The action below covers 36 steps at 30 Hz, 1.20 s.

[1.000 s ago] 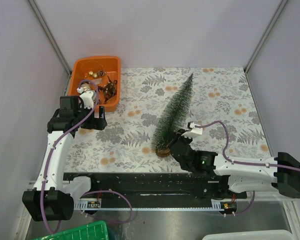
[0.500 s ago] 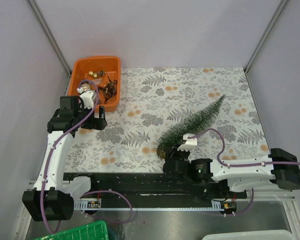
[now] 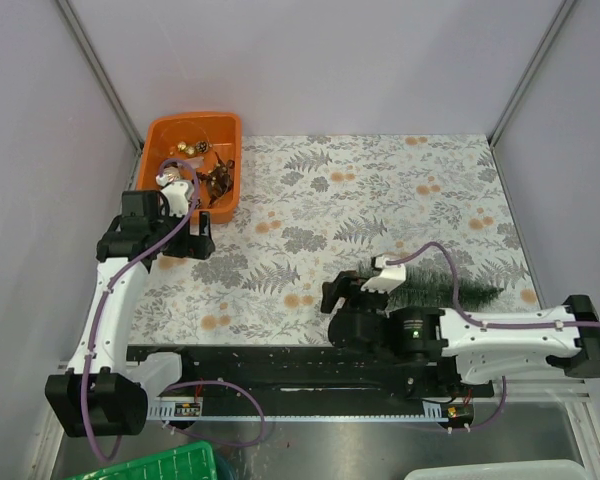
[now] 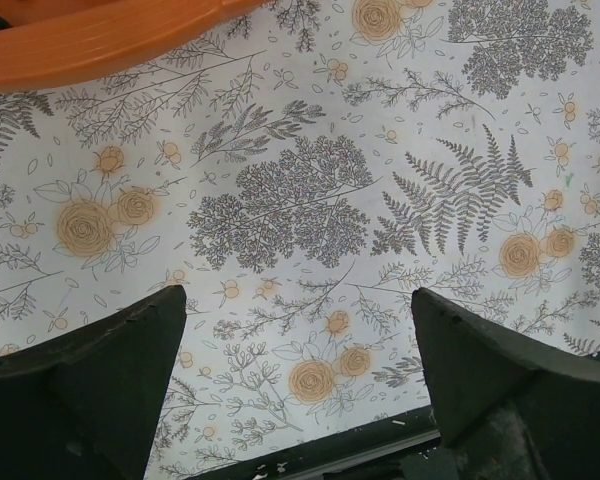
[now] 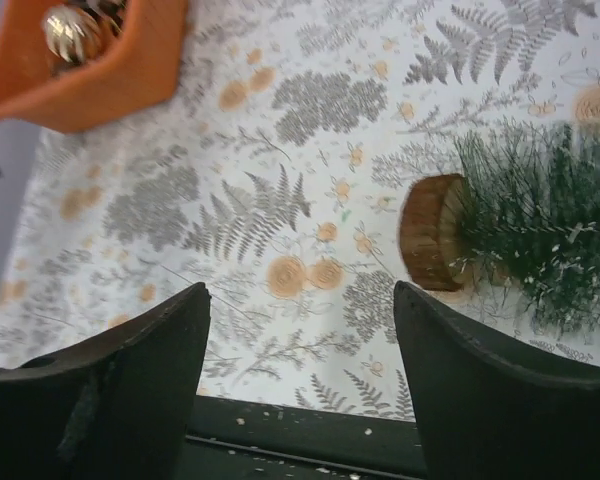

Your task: Decorate the small christmas tree

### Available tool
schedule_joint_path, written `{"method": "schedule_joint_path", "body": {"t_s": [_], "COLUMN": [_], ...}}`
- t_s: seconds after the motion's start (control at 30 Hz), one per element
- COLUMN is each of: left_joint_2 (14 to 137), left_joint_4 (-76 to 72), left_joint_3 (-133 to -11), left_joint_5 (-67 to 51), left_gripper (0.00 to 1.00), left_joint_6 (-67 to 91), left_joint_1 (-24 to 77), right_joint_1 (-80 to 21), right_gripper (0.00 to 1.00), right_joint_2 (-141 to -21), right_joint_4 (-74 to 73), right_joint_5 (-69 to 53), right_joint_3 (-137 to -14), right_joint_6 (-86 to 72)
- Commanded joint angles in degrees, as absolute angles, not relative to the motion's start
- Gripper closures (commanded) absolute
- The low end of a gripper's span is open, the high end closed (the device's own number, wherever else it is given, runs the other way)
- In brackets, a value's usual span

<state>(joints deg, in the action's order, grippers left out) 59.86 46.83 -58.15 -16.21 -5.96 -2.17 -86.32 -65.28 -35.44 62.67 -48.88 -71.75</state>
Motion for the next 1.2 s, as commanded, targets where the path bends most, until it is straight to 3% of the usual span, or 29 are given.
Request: {"method": "schedule_joint_path", "body": {"t_s": [0.0, 0.17, 0.27, 0.37, 0.73, 0.97, 1.17], "left_joint_2": [62.4, 67.1, 69.1, 69.5, 66.5, 65.8, 65.6], "left_joint_4": [44.2, 43.4, 43.5, 43.2, 42.1, 42.2, 42.1], "left_joint_3": [-61.7, -66.3, -68.5, -68.6, -65.1, -64.4, -63.5], "left_joint_5": [-17.8, -18.6, -18.8, -19.0, -18.5, -18.5, -18.4], "left_gripper": [0.01, 0.01, 0.01, 0.01, 0.01, 0.01, 0.01], "left_joint_6": [-5.2, -3.8, -3.1, -2.6, -4.5, -5.7, -5.7], "left_joint_1": [-2.4, -0.6, 1.0, 1.8, 1.9, 1.9, 1.9], "right_joint_1": [-86.7, -79.1, -66.2, -53.8, -18.6, -9.9, -8.6], "right_gripper": [0.14, 0.14, 0.12, 0.0, 0.0, 0.02, 0.11], "right_joint_2": [-57.4, -54.7, -54.8, -53.8, -62.8, -58.2, -58.9], "right_joint_4": [-44.5, -70.4, -75.0, -71.5, -65.0, -63.2, -59.8], "right_joint_5": [68.5, 63.4, 54.6, 46.9, 25.2, 26.0, 27.2], "right_joint_3": [-53.9, -56.9, -56.3, -54.3, -59.9, -51.7, -49.0], "right_joint_6": [-74.1, -98.7, -95.2, -88.3, -65.3, -64.9, -63.4]}}
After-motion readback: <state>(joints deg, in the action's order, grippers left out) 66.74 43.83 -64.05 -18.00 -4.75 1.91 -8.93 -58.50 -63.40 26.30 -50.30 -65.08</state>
